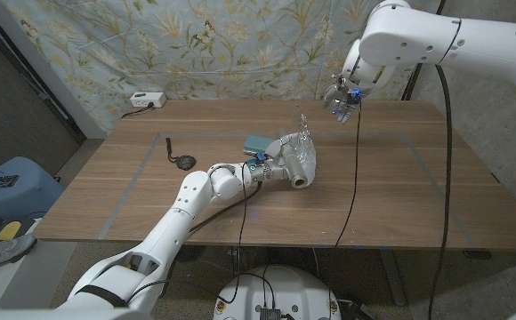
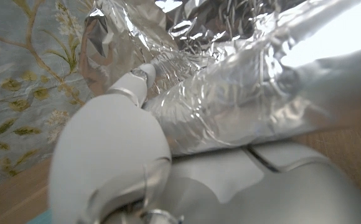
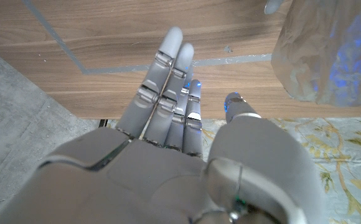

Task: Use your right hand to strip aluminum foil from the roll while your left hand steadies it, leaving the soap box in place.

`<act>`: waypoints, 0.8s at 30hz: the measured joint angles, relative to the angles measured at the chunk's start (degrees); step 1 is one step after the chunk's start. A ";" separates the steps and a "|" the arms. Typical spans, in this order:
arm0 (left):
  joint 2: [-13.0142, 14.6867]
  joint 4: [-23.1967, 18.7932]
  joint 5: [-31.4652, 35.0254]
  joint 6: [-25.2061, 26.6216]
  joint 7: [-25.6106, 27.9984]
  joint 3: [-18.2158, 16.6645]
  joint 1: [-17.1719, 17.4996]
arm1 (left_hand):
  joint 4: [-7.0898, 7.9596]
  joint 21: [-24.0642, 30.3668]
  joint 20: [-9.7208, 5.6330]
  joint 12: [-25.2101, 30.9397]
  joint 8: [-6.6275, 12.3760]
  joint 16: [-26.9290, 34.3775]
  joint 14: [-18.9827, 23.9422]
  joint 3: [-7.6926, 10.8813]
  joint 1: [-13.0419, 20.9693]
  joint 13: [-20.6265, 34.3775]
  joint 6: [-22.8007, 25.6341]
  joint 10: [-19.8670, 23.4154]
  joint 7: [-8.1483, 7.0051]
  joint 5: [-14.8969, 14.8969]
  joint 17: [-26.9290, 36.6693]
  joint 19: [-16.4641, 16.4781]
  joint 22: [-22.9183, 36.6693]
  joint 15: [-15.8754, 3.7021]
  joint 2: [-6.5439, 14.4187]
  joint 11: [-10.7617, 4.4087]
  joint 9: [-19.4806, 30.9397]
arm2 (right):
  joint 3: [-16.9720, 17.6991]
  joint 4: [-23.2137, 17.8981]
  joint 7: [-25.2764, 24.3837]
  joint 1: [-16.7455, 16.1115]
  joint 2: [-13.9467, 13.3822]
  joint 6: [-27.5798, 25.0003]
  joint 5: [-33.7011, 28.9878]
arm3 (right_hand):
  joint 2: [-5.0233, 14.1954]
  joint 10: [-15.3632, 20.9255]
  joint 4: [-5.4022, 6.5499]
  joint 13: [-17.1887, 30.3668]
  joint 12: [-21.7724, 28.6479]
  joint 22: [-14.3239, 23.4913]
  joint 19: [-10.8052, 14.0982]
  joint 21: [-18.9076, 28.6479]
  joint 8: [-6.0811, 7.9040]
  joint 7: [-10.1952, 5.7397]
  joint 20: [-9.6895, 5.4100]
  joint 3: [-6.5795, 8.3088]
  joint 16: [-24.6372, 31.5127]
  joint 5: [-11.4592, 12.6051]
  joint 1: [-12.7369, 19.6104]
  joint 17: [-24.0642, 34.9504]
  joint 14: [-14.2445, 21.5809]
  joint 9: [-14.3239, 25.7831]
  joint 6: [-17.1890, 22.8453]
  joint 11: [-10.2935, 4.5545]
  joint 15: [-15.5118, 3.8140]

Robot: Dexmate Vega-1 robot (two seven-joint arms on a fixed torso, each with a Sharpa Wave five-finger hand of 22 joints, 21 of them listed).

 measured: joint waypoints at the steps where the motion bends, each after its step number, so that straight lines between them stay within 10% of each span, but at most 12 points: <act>1: 0.08 -0.08 0.06 -0.06 0.04 0.06 -0.06 | 0.00 0.00 -0.08 0.00 0.00 0.00 0.20 0.00 0.00 0.00 0.00 0.00 0.00 -0.21 0.00 0.08 0.00 -0.20 0.00 0.00 0.00 | 0.20 -0.34 -0.33 0.00 -0.21 0.00 0.37 | -0.06 -0.60 0.36 -0.26 -0.66 0.00 -0.42 -0.31 0.00 0.01 0.42 -0.36 -0.26 0.00 -0.90 -0.34 -0.65 -0.25 -0.58 0.60 0.64; 24: 1.96 -2.77 0.45 -1.37 7.72 1.34 -1.37 | 0.16 0.86 -0.08 -0.45 -0.50 0.42 0.20 0.47 0.92 0.26 0.23 0.29 0.02 -0.49 0.53 0.07 -0.16 -0.20 0.06 0.31 0.01 | 1.15 -6.90 -10.20 3.04 -2.34 0.04 12.36 | -1.65 -4.97 0.00 -3.80 -8.13 -0.26 -3.81 -4.04 0.01 -0.90 4.68 -2.42 -0.94 0.90 -4.35 -4.61 -6.97 -3.79 -4.74 3.14 6.75</act>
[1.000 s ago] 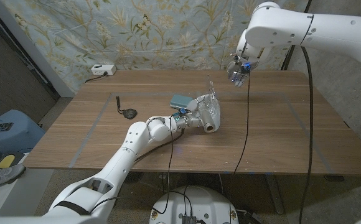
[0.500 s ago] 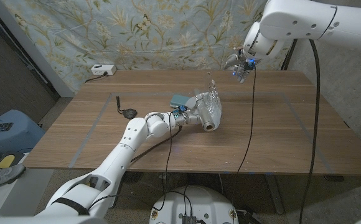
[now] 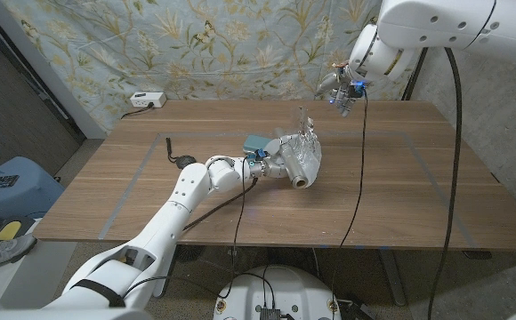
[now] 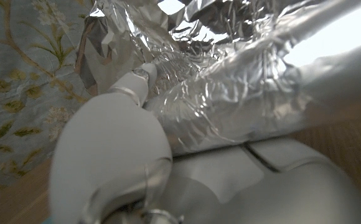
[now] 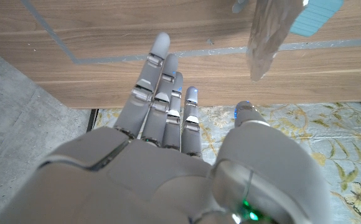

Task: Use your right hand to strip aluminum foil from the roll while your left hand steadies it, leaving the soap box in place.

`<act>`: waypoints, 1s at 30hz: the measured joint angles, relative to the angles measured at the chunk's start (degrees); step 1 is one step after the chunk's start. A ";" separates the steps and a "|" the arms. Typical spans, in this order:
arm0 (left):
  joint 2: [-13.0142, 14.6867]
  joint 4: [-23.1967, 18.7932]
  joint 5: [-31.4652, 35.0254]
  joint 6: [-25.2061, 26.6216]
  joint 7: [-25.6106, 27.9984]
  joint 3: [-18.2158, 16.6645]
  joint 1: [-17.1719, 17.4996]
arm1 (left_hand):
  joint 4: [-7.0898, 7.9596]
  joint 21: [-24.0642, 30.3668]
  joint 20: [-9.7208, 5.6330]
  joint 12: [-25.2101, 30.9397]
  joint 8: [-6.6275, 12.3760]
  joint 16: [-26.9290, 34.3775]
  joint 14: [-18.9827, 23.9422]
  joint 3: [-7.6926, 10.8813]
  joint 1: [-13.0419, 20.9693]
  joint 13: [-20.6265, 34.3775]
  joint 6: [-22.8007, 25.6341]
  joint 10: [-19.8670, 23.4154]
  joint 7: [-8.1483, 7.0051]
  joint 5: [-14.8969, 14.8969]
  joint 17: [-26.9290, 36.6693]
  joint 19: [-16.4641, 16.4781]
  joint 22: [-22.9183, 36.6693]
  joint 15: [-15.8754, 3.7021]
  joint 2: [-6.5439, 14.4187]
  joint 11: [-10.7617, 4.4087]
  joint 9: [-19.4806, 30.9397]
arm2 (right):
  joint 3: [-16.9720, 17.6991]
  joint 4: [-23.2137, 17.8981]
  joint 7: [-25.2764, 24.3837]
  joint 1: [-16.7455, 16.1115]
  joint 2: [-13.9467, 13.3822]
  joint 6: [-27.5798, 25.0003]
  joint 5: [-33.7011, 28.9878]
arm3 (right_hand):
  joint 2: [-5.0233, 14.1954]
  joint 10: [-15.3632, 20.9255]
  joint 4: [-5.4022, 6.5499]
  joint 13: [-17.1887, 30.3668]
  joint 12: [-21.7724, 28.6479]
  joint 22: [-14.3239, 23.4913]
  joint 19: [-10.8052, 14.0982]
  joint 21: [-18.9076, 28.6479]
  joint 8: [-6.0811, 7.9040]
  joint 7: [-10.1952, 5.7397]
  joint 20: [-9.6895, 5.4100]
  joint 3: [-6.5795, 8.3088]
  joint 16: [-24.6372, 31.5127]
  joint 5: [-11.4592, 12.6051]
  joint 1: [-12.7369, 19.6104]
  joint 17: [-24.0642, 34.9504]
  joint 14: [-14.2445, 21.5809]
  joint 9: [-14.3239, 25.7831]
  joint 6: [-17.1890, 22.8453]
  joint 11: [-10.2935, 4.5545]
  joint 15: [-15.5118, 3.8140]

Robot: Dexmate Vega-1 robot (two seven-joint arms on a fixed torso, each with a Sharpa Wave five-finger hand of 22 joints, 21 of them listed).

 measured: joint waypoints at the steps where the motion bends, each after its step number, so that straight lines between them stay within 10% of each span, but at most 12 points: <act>1: 0.05 -0.07 -0.05 -0.11 0.41 0.09 -0.10 | 0.00 0.03 0.00 0.00 0.00 0.00 0.00 0.00 0.22 0.00 0.00 0.00 0.00 -0.16 0.00 0.00 0.00 0.00 0.05 0.00 0.00 | 0.00 -0.09 -0.17 0.07 0.15 0.01 0.30 | 0.00 0.00 -0.13 -0.12 -0.13 0.00 -0.02 0.00 0.00 0.00 0.42 -0.13 0.00 0.00 0.00 -0.11 -0.21 -0.08 0.00 0.00 0.21; 17: 0.18 -0.13 0.48 -0.76 2.65 0.96 -1.90 | -0.07 0.03 0.00 0.00 -0.28 0.22 0.20 0.40 1.80 0.37 -0.02 -0.01 -0.01 -0.16 0.53 0.00 0.00 -0.20 0.28 0.00 0.00 | -0.27 0.08 3.13 0.24 2.43 0.04 0.10 | -2.72 -3.31 -2.18 -2.93 -7.14 0.01 -2.97 -4.12 -0.22 -0.64 4.00 -2.18 0.00 1.08 -1.33 -3.60 -6.88 -3.64 -6.45 0.17 3.76; 30: 0.09 0.94 1.84 -0.77 1.45 1.24 -3.09 | -0.07 0.03 0.22 0.00 -0.84 0.22 0.20 0.87 1.86 0.65 -0.04 -0.01 -0.02 -0.16 0.52 -0.23 0.01 -0.20 0.32 0.01 0.01 | 0.84 2.04 15.14 -1.96 4.05 0.04 -8.37 | -4.24 -5.01 -2.43 -3.11 -9.19 0.01 -4.12 -6.13 -0.22 -0.75 5.13 -3.86 0.00 2.09 -1.79 -4.79 -9.50 -4.30 -8.94 0.29 3.98</act>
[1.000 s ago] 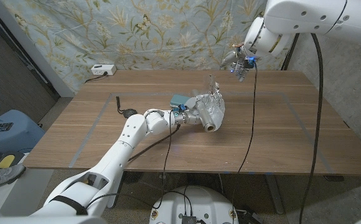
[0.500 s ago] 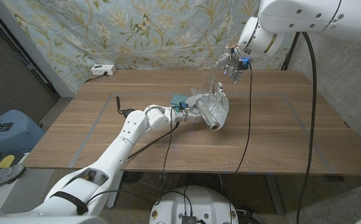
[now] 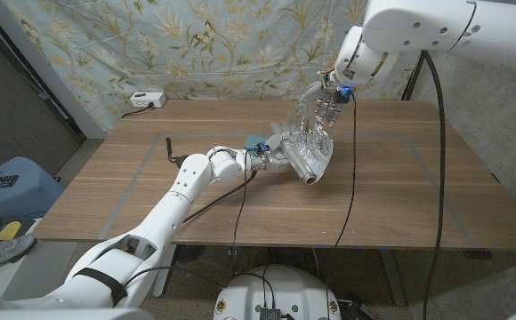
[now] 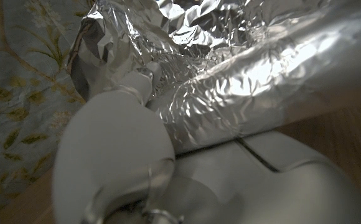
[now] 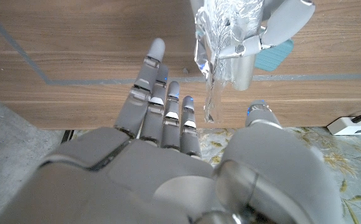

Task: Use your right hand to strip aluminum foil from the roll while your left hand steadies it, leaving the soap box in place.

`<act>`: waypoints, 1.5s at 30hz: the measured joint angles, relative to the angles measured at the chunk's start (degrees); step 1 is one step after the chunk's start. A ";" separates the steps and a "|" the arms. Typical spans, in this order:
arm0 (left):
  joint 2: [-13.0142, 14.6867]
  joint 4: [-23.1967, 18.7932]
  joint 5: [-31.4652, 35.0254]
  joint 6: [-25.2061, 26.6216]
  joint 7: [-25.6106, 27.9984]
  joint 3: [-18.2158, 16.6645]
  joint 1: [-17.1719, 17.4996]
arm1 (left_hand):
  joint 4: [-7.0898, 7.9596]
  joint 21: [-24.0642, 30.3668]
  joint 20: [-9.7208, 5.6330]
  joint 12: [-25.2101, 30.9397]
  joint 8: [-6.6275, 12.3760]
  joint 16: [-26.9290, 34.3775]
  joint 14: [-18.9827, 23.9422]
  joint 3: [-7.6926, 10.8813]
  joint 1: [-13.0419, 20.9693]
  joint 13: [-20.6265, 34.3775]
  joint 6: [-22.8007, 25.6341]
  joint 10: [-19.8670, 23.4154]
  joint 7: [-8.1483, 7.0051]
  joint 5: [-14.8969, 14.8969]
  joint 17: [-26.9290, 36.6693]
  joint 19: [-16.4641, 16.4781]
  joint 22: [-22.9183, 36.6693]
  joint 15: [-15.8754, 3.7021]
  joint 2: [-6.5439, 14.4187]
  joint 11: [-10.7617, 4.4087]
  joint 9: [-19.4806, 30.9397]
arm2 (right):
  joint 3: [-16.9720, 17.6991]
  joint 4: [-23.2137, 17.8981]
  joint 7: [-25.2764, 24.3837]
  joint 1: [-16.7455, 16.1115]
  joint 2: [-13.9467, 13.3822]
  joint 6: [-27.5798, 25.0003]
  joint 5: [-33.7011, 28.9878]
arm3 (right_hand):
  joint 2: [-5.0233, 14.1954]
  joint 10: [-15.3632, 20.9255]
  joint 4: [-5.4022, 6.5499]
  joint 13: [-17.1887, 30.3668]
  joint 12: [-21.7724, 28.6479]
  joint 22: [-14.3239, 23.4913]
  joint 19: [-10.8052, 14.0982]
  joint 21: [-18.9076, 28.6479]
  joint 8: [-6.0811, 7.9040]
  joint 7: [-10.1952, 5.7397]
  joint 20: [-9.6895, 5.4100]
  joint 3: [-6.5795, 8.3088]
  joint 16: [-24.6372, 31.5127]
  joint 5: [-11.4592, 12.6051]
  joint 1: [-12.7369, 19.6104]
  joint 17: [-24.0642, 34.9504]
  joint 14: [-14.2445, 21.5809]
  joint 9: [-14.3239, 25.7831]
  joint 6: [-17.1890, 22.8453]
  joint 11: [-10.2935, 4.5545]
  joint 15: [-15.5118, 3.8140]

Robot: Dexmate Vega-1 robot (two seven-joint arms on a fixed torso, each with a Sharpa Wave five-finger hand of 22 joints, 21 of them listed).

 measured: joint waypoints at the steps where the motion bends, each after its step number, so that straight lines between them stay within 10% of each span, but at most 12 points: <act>1: 0.00 0.02 0.05 0.00 -0.10 0.00 -0.03 | 0.00 0.00 0.00 0.00 -0.02 0.00 0.00 0.00 0.01 0.12 0.00 0.00 0.00 0.00 0.01 0.00 0.00 0.00 -0.01 0.00 0.00 | 0.09 0.24 0.63 -0.18 0.13 0.00 -0.52 | -0.02 0.00 -0.12 -0.08 -0.15 0.00 -0.09 -0.04 0.00 0.04 0.09 -0.13 0.00 0.25 -0.02 -0.02 0.00 -0.02 -0.41 0.00 0.00; 17: -0.04 0.32 1.25 0.49 -1.82 -0.15 -0.27 | 0.24 0.40 0.31 -0.44 -0.66 0.00 -0.02 0.23 1.30 0.42 -0.11 -0.33 -0.09 0.00 0.54 -0.31 0.01 0.01 0.23 0.32 0.00 | 1.16 3.99 8.87 -3.47 2.60 0.00 -8.16 | 0.85 -0.61 -0.67 0.09 -0.90 0.15 0.27 -0.84 0.23 -0.05 -0.28 -0.26 0.83 1.31 0.90 -0.68 0.48 -0.02 -1.72 0.00 -0.47; 31: 0.10 -0.57 2.28 0.67 -3.51 -0.14 0.14 | -0.01 0.40 0.40 -0.64 -0.66 -0.24 -0.44 0.94 1.35 0.69 -0.83 -0.84 0.21 0.28 0.53 -0.83 0.15 -0.01 0.19 0.41 0.15 | 0.15 4.98 2.68 -4.43 3.86 0.00 -5.73 | 7.80 7.92 -7.05 2.81 1.29 0.37 6.90 -1.23 2.16 0.32 -6.09 4.70 5.89 -1.24 13.71 0.50 7.99 0.34 4.58 -0.43 -7.36; 45: 0.73 -2.78 2.06 0.39 -4.04 -0.12 1.86 | 0.16 0.85 0.40 -0.83 -1.12 -0.24 -0.44 1.10 2.64 0.95 -0.94 -0.84 0.11 0.50 0.53 -0.82 0.05 -0.01 0.29 0.41 0.15 | -4.09 5.49 -10.91 -2.16 5.44 0.01 3.25 | 8.85 17.37 -8.35 7.89 10.34 0.95 13.72 1.80 3.90 1.56 -12.90 6.69 11.88 -2.32 25.06 7.15 17.39 1.99 14.36 -6.68 -15.91</act>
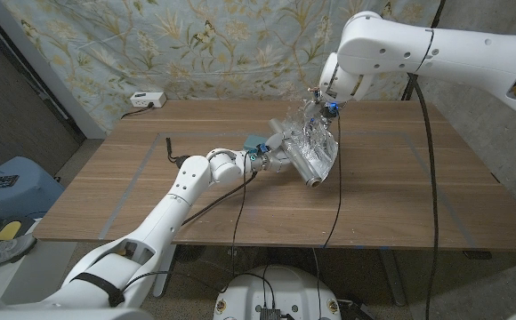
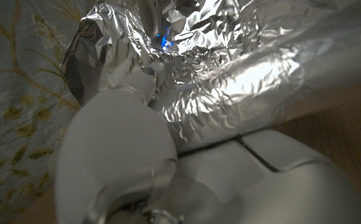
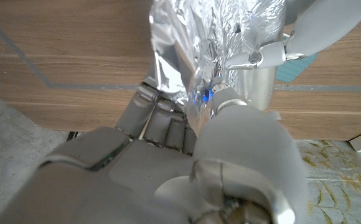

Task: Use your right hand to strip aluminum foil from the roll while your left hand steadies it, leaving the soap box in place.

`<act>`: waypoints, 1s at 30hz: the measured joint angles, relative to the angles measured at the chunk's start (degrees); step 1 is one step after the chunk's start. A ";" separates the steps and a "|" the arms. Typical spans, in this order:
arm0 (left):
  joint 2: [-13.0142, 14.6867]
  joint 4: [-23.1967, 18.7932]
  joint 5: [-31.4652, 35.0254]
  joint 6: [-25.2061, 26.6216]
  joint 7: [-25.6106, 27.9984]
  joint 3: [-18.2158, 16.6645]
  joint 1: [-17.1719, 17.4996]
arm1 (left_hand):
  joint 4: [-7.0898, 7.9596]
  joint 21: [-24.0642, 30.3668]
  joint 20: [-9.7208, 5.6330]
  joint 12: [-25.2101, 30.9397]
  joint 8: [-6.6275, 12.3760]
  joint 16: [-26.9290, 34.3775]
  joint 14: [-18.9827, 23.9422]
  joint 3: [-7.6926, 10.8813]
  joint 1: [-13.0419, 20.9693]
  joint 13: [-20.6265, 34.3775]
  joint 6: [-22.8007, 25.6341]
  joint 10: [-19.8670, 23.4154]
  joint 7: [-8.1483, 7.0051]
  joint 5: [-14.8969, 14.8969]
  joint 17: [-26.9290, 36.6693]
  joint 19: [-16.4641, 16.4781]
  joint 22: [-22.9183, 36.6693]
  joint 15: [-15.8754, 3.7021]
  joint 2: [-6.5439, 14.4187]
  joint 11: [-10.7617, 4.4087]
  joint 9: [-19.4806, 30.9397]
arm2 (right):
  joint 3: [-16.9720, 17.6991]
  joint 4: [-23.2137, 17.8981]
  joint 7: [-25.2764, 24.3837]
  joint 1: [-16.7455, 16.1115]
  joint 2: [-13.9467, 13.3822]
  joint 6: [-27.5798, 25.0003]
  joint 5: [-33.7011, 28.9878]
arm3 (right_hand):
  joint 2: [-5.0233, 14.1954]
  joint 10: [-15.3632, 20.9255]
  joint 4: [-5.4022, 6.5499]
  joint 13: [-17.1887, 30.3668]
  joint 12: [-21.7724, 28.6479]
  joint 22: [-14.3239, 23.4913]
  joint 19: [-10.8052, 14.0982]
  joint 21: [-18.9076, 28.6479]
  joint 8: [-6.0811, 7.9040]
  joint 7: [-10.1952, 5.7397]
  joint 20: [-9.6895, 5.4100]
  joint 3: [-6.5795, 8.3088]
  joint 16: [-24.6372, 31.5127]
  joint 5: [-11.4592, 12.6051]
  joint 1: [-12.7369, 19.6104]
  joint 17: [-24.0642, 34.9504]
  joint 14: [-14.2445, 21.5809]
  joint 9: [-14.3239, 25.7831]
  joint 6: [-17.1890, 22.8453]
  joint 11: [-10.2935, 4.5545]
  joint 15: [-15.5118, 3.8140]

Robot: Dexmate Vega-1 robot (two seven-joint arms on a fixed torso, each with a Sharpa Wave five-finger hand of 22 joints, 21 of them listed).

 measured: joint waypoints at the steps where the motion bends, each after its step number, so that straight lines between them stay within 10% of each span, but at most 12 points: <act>1: 0.04 -0.09 0.00 0.00 0.00 0.00 0.08 | 0.00 0.00 0.00 -0.12 0.00 0.00 0.00 0.00 0.00 0.00 0.00 0.00 0.00 0.00 0.00 0.00 -0.04 0.00 0.00 0.00 0.00 | 0.00 0.00 -0.68 0.00 0.00 0.00 0.43 | 0.00 0.61 0.03 0.29 0.58 0.14 0.37 0.36 0.00 0.01 -0.37 0.26 0.33 0.00 0.59 0.23 0.62 0.10 0.61 -0.43 -0.44; 16: 0.70 -0.46 -0.84 -0.06 -1.03 0.40 0.48 | 0.00 0.38 0.00 -0.23 -0.38 -0.21 -0.31 -0.01 0.06 0.26 -0.81 -0.72 0.42 0.00 -0.01 -0.62 -0.06 0.31 0.08 0.72 0.18 | -4.66 1.34 -9.97 2.34 2.60 0.00 4.89 | -3.25 7.22 -0.86 5.63 8.81 1.18 4.84 5.59 2.48 -4.18 -4.84 1.34 3.89 -0.46 13.87 6.14 8.58 2.74 9.51 -7.88 -6.76; 30: 0.80 0.81 -0.87 0.52 -3.07 0.58 0.02 | 1.21 0.38 0.72 -3.18 -2.32 -2.30 -4.23 -0.74 -1.49 0.19 -5.88 -5.47 1.54 0.14 -0.34 -2.98 -0.05 2.60 0.29 1.99 0.10 | -6.14 1.52 -14.28 3.14 3.18 0.14 6.60 | -3.40 7.95 -0.32 6.17 10.42 1.59 5.46 7.17 2.93 -4.19 -5.46 1.38 3.98 -0.72 16.42 7.52 9.67 3.70 10.70 -8.19 -6.83</act>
